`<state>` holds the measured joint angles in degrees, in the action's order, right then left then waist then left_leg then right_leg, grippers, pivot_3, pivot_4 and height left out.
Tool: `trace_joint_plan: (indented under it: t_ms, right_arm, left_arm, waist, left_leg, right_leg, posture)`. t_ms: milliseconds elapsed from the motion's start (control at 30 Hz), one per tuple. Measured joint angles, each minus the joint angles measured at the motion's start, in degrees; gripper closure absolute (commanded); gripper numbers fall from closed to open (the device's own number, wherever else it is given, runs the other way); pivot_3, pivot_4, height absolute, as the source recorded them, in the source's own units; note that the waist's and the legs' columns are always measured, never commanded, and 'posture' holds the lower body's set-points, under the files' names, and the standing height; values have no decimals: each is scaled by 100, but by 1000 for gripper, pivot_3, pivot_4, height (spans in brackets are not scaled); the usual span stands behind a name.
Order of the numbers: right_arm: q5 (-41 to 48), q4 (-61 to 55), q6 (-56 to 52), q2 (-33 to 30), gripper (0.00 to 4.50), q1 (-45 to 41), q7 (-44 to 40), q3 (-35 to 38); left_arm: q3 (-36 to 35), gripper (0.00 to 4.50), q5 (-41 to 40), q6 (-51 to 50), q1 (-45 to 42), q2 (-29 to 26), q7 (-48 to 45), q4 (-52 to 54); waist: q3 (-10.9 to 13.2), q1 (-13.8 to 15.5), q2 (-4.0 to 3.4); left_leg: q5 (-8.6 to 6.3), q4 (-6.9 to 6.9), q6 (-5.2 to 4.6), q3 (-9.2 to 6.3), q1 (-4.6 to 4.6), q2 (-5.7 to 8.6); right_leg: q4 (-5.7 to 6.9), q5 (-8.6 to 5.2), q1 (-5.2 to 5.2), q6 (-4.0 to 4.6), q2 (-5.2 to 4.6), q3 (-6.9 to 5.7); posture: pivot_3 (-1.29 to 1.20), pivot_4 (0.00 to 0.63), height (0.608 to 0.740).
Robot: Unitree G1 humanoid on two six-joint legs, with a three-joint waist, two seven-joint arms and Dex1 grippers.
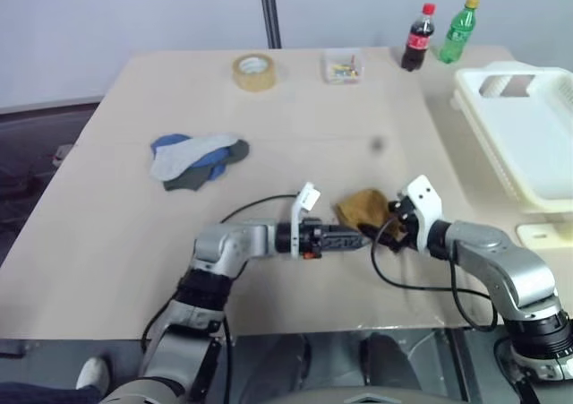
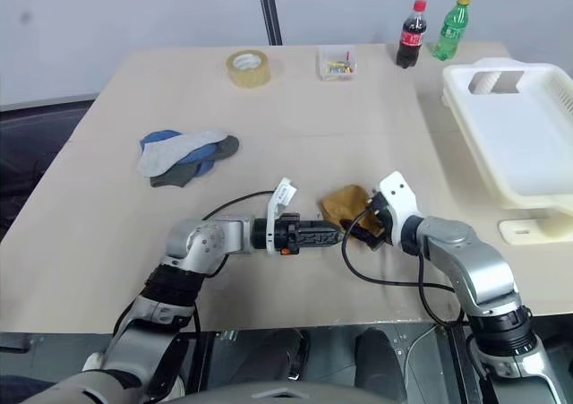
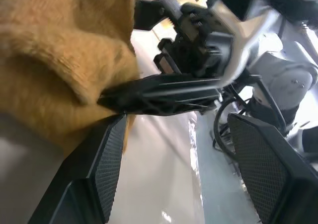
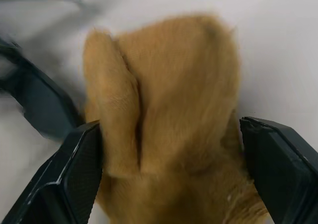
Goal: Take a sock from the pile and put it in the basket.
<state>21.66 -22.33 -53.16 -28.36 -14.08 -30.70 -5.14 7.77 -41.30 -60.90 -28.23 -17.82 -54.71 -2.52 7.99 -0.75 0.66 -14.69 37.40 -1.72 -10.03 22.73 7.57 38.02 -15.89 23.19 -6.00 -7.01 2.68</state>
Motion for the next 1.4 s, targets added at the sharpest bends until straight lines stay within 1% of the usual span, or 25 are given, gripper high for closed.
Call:
trace_joint_plan:
  t_ms: [167, 233, 300, 433, 567, 633, 667, 733, 767, 867, 933, 967, 1100, 1200, 1300, 1400]
  right_arm:
    - [14, -19, -43, 83, 117, 15, 168, 14]
    - [20, -12, -50, 120, 117, 34, 214, 61]
    - [19, -7, -47, 124, 117, 40, 230, 68]
    - [20, 4, -33, 128, 117, 45, 224, 66]
    - [29, 51, -19, 137, 117, 13, 191, 54]
    - [31, 95, -9, 137, 656, -12, 169, 52]
    - [26, 148, 8, 137, 1032, -37, 156, 54]
    - [31, 199, 35, 137, 1909, -53, 119, 53]
    - [34, 214, 75, 138, 2242, -54, 93, 27]
    - [41, 213, 136, 150, 3604, -65, 30, -70]
    - [38, 226, 175, 149, 4385, -73, 5, -73]
    - [37, 238, 198, 148, 4460, -73, -6, -73]
    - [36, 245, 223, 142, 4460, -69, -24, -77]
    - [38, 239, 248, 109, 4460, -50, -45, -76]
    - [138, 167, 181, -111, 4460, -31, -196, -48]
    - [328, 56, 3, -328, 4460, 11, -316, 138]
  left_arm:
    - [-2, 1021, 363, 487, 359, -593, 87, 694]
    - [20, 1021, 620, 821, 515, -918, 118, 1095]
    - [11, 1021, 790, 1095, 565, -1038, 165, 1286]
    - [-67, 1021, 1335, 2220, 722, -1085, 393, 1601]
    - [-158, 1021, 1413, 2807, 856, -1056, 367, 1791]
    - [-188, 1021, 1418, 2930, 923, -1057, 382, 1831]
    - [-189, 1021, 1449, 2990, 965, -1053, 449, 1836]
    - [-190, 1021, 1545, 3072, 997, -1022, 573, 1835]
    - [-190, 1021, 1598, 3136, 1005, -1000, 641, 1835]
    - [-159, 1021, 1765, 3239, 1008, -1006, 719, 1832]
    - [-143, 1021, 1813, 3276, 1011, -1005, 750, 1832]
    - [-143, 1021, 1814, 3280, 1011, -1005, 753, 1832]
    - [-195, 1021, 1789, 3347, 1047, -966, 756, 1832]
    - [-343, 1021, 1652, 3610, 1093, -841, 717, 1832]
    - [-403, 1021, 1580, 3808, 1165, -840, 559, 1833]
    - [-499, 1021, 1316, 3768, 1182, -843, 439, 1835]
  waist:
    - [0, -2, 0]
    - [0, 5, 0]
    - [-1, 18, -1]
    - [-1, 17, -1]
    - [-1, 11, -1]
    - [-1, 10, -1]
    - [-1, 7, -1]
    - [-1, 9, -1]
    - [-1, 10, -1]
    - [-1, 10, -1]
    - [-1, 11, -1]
    - [-1, 11, -1]
    - [-1, 8, -1]
    - [-1, 10, -1]
    - [-1, 21, -1]
    - [-1, 31, -1]
  left_leg:
    - [0, 0, 0, 1, -1, -1]
    - [0, 1, 0, 1, -3, -1]
    - [0, 1, 0, 1, -5, 0]
    - [0, 0, 0, 1, -6, 0]
    - [0, 1, 0, 2, -6, -1]
    - [0, 1, 0, 2, -8, -1]
    - [0, 1, 0, 2, -9, -1]
    - [0, 0, 0, 1, -9, -1]
    - [0, 0, 0, 1, -9, -1]
    - [0, 1, 0, 2, -9, -1]
    - [0, 1, 0, 2, -9, -1]
    - [0, 1, 0, 1, -9, -1]
    - [0, 1, 0, 1, -9, -1]
    - [0, 2, 0, 1, -9, -1]
    - [0, 2, 0, 0, -9, 0]
    - [0, 2, -1, -1, -5, 0]
  right_leg:
    - [-2, 0, 0, 0, 1, 0]
    - [-1, 1, 0, 1, 0, 0]
    - [-2, 1, -3, 1, -1, -1]
    - [-2, 1, -3, 1, -1, -2]
    - [-2, 1, -4, 1, -2, -2]
    - [-1, 1, -5, 1, -1, -2]
    - [-1, 1, -5, 1, 0, -2]
    - [-1, 1, -5, 1, 0, -2]
    - [-1, 1, -5, 1, 0, -2]
    - [-1, 1, -6, 1, 0, -2]
    - [-1, 1, -7, 0, 0, -2]
    - [-1, 1, -7, 0, 0, -3]
    - [0, 1, -6, 0, 0, -3]
    - [-1, 1, -6, 0, 0, -3]
    - [-3, 1, -7, 0, -1, -5]
    - [-4, 1, -7, 0, -2, -5]
  posture:
    - [0, 150, 740]
    - [0, 150, 740]
    - [0, 150, 740]
    - [0, 150, 740]
    - [0, 150, 740]
    - [0, 150, 740]
    - [0, 150, 740]
    - [0, 150, 740]
    - [0, 150, 740]
    - [0, 150, 740]
    - [0, 150, 740]
    - [0, 150, 740]
    - [0, 150, 740]
    - [0, 150, 740]
    - [0, 150, 740]
    - [0, 150, 740]
